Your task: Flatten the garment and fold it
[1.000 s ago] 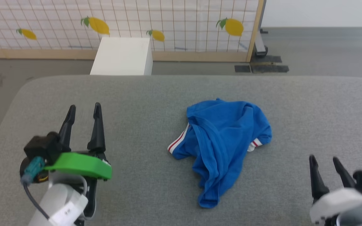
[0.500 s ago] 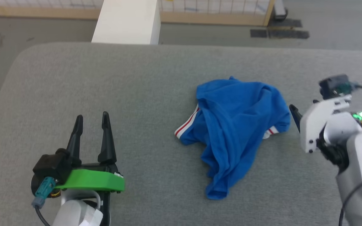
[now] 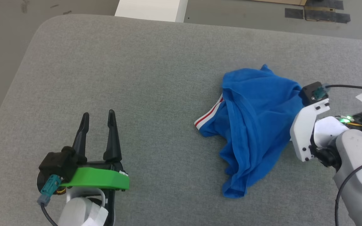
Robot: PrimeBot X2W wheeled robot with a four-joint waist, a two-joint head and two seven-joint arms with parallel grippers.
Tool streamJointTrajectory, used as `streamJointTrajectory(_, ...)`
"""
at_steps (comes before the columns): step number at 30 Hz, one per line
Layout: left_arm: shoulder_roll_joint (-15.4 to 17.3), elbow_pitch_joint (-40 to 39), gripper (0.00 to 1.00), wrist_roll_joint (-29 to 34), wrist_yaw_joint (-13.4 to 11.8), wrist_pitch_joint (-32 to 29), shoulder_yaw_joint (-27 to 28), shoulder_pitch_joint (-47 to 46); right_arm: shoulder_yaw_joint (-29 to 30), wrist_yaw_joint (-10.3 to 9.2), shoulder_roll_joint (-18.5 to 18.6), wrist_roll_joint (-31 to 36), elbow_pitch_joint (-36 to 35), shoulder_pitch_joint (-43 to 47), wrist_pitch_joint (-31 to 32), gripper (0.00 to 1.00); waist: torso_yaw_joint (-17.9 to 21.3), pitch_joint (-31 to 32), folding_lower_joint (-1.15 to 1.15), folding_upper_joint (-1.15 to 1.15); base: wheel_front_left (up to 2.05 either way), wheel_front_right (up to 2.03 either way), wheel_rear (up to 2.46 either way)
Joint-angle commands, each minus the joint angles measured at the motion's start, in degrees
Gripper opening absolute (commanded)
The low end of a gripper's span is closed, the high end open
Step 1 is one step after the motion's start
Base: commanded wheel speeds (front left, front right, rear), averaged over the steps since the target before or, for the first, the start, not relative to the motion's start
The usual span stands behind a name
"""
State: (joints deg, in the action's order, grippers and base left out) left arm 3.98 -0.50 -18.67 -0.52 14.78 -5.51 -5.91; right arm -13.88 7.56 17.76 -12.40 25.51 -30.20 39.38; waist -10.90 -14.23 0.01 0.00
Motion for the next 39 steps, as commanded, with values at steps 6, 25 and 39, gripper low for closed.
streamJointTrajectory(6,-0.64,0.93,1.0,1.24,1.33,0.21,0.72,-0.28,4.09,-0.08,1.05,-0.23,-2.5,-4.72,-9.29,0.0,1.56,2.93,-0.01,0.0,0.0,0.0,0.0)
streamJointTrajectory(25,-1.01,2.76,1.0,1.39,2.63,0.21,2.02,3.78,7.65,-0.08,-2.4,-0.88,-31.05,39.23,-0.1,0.0,7.21,10.22,-0.01,0.0,0.0,0.0,0.0)
streamJointTrajectory(39,-1.07,5.04,1.0,0.34,2.61,0.22,1.36,4.19,22.25,-0.08,-11.62,-12.55,-35.02,37.14,-10.09,1.0,9.16,11.82,-0.01,0.0,0.0,0.0,0.0)
